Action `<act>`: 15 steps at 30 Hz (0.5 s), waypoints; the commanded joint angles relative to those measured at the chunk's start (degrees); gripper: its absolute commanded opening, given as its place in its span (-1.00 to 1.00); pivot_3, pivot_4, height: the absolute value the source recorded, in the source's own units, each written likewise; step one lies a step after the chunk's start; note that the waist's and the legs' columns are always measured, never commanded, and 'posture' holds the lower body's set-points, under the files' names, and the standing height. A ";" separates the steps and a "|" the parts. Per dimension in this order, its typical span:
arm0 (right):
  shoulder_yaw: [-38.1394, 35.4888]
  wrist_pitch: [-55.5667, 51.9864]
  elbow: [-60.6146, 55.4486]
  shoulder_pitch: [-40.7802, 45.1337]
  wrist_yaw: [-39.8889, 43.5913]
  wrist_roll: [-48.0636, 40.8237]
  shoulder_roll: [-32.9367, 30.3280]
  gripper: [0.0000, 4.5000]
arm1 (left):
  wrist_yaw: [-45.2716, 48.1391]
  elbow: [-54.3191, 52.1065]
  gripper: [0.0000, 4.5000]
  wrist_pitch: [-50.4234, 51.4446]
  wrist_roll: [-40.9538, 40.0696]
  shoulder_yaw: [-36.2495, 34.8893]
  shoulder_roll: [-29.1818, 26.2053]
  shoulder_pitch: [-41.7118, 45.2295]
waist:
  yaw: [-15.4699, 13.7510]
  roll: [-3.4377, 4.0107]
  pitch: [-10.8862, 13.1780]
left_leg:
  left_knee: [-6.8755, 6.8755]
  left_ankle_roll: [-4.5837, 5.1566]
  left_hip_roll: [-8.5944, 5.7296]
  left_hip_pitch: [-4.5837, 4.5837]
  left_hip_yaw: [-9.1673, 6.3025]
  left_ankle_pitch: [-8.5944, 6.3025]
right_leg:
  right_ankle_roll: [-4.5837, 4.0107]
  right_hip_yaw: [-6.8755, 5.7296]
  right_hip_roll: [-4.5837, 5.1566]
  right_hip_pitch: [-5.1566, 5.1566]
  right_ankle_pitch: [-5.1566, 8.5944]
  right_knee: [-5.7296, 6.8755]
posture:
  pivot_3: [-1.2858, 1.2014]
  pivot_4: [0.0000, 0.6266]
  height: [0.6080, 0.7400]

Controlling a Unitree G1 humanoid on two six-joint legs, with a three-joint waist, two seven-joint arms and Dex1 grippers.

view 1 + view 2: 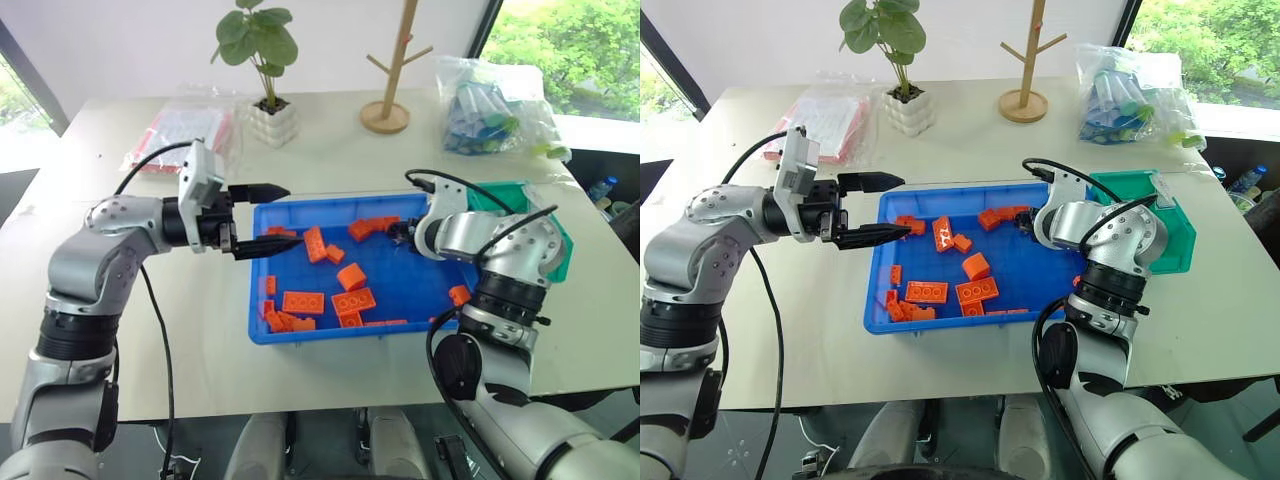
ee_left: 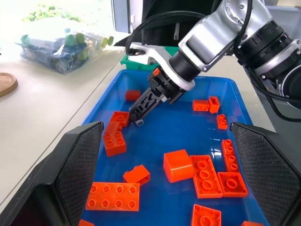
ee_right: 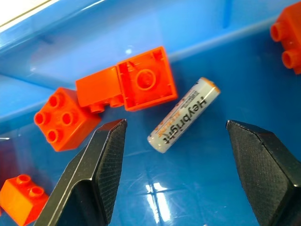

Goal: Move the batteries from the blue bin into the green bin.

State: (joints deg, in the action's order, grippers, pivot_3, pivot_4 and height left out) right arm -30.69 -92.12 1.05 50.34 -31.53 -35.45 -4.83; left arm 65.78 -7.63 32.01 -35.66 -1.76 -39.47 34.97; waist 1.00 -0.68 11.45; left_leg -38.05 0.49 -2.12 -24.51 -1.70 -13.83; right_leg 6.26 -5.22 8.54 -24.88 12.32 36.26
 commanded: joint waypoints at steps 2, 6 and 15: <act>3.06 0.39 1.03 0.05 3.80 4.86 -0.07 0.53 | -0.36 -1.87 1.00 -0.94 -0.97 -1.87 -0.03 0.77 | 0.03 0.00 -0.01 | 0.00 0.00 0.00 0.02 0.00 0.00 | 0.00 0.00 0.00 0.01 0.00 0.00 | 0.03 -0.52 0.28; 6.61 2.79 2.33 -1.38 7.54 8.37 -0.87 0.53 | -0.31 -1.71 1.00 -1.10 -0.93 -1.94 0.00 0.91 | 0.07 -0.02 -0.02 | 0.00 0.00 0.00 0.05 0.00 0.00 | 0.00 0.00 -0.01 0.03 0.00 0.00 | 0.03 -0.52 0.28; 8.62 3.31 1.01 -2.25 13.50 13.30 -0.95 -0.98 | -0.43 -1.64 1.00 -1.23 -0.85 -1.83 -0.03 0.92 | 0.20 -0.03 -0.03 | 0.00 0.00 0.01 0.08 0.00 0.00 | 0.00 0.00 -0.02 0.05 0.00 0.01 | 0.03 -0.52 0.28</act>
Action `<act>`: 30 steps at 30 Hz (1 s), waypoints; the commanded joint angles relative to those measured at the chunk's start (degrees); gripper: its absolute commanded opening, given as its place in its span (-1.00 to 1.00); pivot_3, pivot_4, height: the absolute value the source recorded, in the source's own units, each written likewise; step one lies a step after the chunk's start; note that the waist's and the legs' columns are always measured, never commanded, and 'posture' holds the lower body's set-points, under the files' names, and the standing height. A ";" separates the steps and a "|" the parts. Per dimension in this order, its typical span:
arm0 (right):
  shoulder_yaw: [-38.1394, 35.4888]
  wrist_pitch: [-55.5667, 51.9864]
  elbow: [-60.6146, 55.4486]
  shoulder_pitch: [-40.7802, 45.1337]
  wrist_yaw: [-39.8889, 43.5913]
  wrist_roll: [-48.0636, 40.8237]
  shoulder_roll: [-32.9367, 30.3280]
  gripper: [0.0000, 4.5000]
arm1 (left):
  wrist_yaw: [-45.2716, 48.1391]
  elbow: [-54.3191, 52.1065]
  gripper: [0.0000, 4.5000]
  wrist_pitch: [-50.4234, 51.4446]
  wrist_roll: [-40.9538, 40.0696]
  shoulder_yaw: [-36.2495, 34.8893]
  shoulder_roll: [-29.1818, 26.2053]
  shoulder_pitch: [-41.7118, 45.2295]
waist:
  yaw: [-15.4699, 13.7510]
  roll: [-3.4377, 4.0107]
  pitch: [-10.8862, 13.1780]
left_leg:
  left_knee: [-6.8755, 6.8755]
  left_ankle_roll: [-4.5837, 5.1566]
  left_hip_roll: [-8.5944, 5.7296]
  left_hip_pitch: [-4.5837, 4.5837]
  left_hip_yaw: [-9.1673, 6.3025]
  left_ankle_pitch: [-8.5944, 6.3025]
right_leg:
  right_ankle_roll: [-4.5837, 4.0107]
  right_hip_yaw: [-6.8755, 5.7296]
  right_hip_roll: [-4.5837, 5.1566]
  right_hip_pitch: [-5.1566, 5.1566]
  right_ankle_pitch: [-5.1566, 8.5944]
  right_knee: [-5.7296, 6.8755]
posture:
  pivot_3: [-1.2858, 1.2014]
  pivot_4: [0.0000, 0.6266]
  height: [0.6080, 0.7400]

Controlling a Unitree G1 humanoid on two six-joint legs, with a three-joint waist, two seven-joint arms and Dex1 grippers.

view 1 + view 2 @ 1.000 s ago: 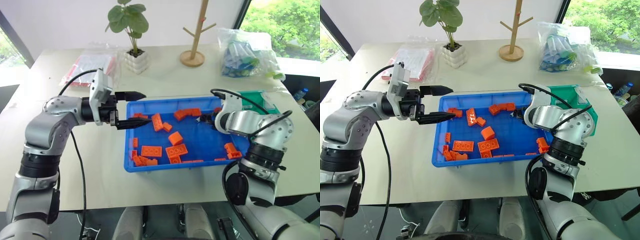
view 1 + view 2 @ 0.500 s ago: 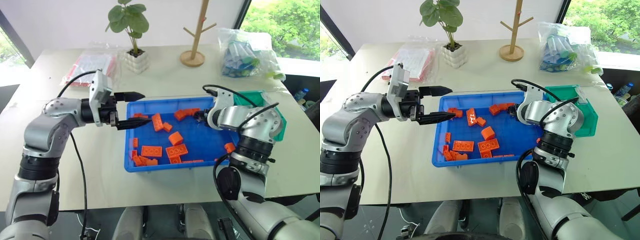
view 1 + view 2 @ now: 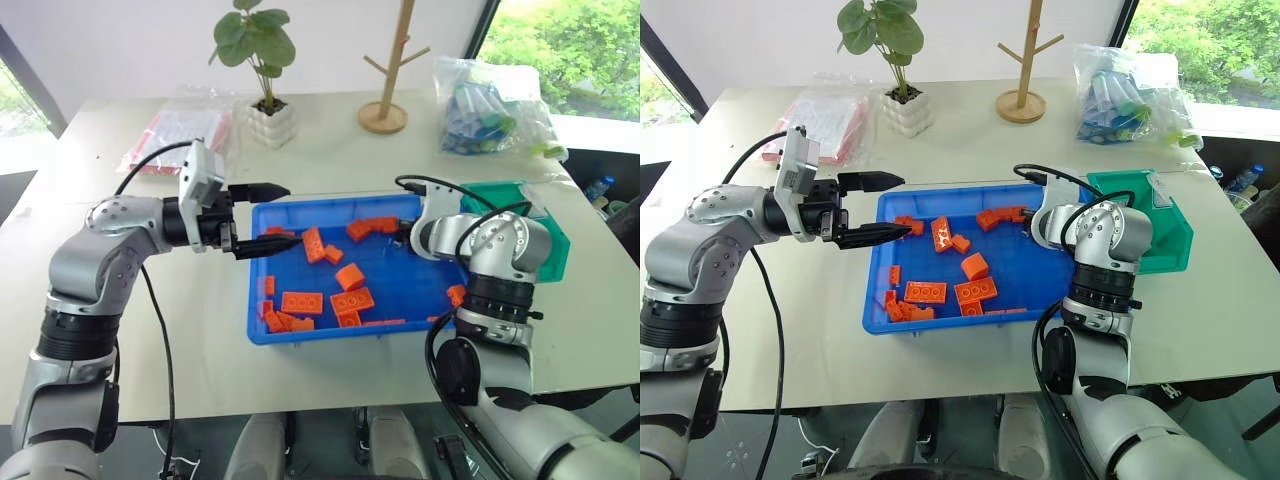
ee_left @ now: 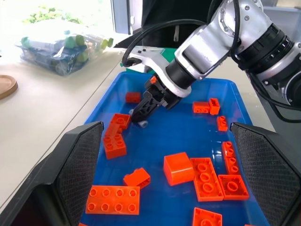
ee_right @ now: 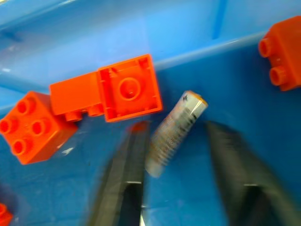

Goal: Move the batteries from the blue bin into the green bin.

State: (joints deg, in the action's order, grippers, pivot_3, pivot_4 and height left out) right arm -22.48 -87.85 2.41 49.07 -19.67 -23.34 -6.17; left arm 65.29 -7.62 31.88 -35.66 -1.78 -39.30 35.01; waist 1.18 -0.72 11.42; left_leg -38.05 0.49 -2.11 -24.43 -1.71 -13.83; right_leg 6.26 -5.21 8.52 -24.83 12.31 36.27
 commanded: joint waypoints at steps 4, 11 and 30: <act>-0.07 -3.25 -2.83 -1.27 3.37 2.87 0.80 -0.98 | 0.41 -1.14 1.00 -1.31 -0.75 -1.66 -0.21 1.08 | -0.09 0.00 0.00 | 0.00 0.00 0.01 0.00 -0.01 0.00 | 0.00 0.00 -0.01 0.00 0.00 0.01 | 0.03 -0.52 0.28; 1.93 -4.65 -15.49 -3.17 9.12 -0.88 -7.62 -0.98 | 1.45 -0.20 1.00 -1.40 -0.59 -1.18 -0.13 1.78 | -0.53 0.06 0.03 | 0.00 0.00 -0.03 -0.05 -0.02 0.00 | 0.01 0.00 0.05 0.00 0.00 -0.02 | 0.03 -0.52 0.28; -6.75 -4.65 -17.09 -11.36 16.09 -14.15 -32.50 -0.22 | 4.71 4.12 1.00 -2.12 0.76 0.85 0.28 3.55 | -0.57 0.02 0.05 | -0.01 0.02 0.02 -0.08 0.06 -0.01 | 0.02 0.02 0.08 0.02 0.01 -0.11 | 0.03 -0.52 0.28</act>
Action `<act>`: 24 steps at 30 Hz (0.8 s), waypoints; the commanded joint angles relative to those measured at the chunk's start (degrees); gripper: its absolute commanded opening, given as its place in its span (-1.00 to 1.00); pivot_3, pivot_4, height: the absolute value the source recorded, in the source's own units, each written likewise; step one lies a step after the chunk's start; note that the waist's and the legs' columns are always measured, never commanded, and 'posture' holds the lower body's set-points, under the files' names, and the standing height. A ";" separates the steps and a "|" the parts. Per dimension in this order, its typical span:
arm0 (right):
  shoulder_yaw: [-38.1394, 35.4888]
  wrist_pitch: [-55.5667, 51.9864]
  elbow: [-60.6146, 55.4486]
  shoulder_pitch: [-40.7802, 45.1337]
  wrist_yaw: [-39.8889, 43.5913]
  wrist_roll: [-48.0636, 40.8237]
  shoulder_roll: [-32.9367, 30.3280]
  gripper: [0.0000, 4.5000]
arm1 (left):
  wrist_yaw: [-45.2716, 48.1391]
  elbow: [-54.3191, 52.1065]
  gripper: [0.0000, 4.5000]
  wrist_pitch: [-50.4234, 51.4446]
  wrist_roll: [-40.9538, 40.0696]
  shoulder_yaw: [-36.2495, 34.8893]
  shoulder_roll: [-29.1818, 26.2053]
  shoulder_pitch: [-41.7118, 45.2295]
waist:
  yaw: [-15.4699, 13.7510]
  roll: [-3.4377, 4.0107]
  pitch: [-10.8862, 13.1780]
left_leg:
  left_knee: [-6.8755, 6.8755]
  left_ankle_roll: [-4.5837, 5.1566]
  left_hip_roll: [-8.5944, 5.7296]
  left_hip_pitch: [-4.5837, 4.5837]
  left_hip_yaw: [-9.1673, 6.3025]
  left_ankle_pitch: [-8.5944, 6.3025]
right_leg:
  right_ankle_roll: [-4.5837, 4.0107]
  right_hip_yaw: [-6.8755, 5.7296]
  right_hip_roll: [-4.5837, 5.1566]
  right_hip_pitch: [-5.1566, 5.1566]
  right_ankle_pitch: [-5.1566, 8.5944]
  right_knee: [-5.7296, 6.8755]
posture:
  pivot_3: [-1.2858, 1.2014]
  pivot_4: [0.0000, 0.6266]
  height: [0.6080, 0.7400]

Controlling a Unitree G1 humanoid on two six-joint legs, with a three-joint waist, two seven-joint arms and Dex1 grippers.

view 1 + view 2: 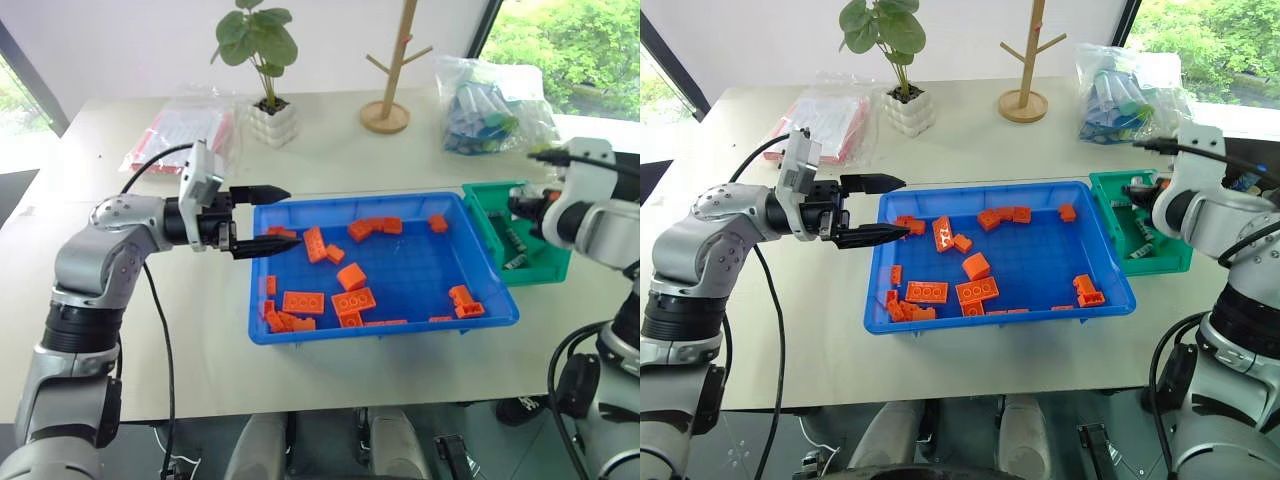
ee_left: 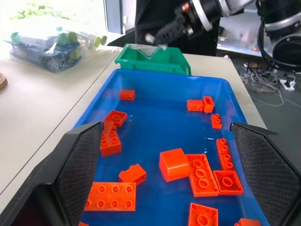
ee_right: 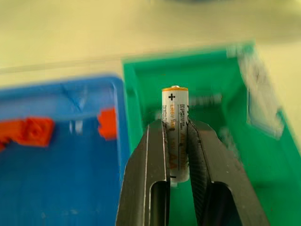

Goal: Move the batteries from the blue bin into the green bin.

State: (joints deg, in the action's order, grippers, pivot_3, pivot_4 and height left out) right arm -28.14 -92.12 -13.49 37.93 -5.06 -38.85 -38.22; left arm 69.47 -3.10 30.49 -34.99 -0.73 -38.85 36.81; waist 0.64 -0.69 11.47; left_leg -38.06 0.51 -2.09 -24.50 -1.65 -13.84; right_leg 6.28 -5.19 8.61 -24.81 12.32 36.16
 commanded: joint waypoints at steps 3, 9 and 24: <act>0.65 6.53 -2.58 -4.85 9.45 1.20 -5.69 0.19 | 0.95 -0.12 1.00 -0.36 0.14 -0.60 -0.55 1.81 | -0.13 0.01 0.00 | 0.00 0.00 0.00 -0.01 -0.01 0.00 | 0.00 0.00 0.00 0.00 0.00 -0.01 | 0.03 -0.52 0.28; 1.43 22.53 -5.20 -16.22 29.61 2.32 -19.77 0.19 | 1.26 -0.57 1.00 0.43 -0.21 -1.95 -2.03 0.04 | -0.18 0.02 0.02 | -0.01 0.03 -0.03 -0.04 0.00 -0.02 | 0.20 0.00 0.03 0.02 0.12 -0.08 | 0.03 -0.52 0.28; -20.84 55.03 1.90 -49.79 77.04 8.97 -28.26 0.19 | 6.54 1.69 1.00 2.55 -1.59 -6.53 -11.90 -3.62 | -1.11 -0.03 0.06 | -0.06 0.00 0.05 0.06 0.00 -0.06 | 0.27 -0.02 0.03 0.14 0.17 -0.15 | 0.03 -0.52 0.28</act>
State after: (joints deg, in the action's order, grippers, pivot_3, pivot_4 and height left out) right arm -45.61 -39.50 -11.39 -11.20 69.16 -30.30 -66.62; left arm 75.71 -1.02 33.27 -35.74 -5.29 -49.62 32.86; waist -0.47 -0.73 11.54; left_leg -38.12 0.51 -2.05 -24.44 -1.65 -13.90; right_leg 6.55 -5.21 8.64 -24.67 12.50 36.01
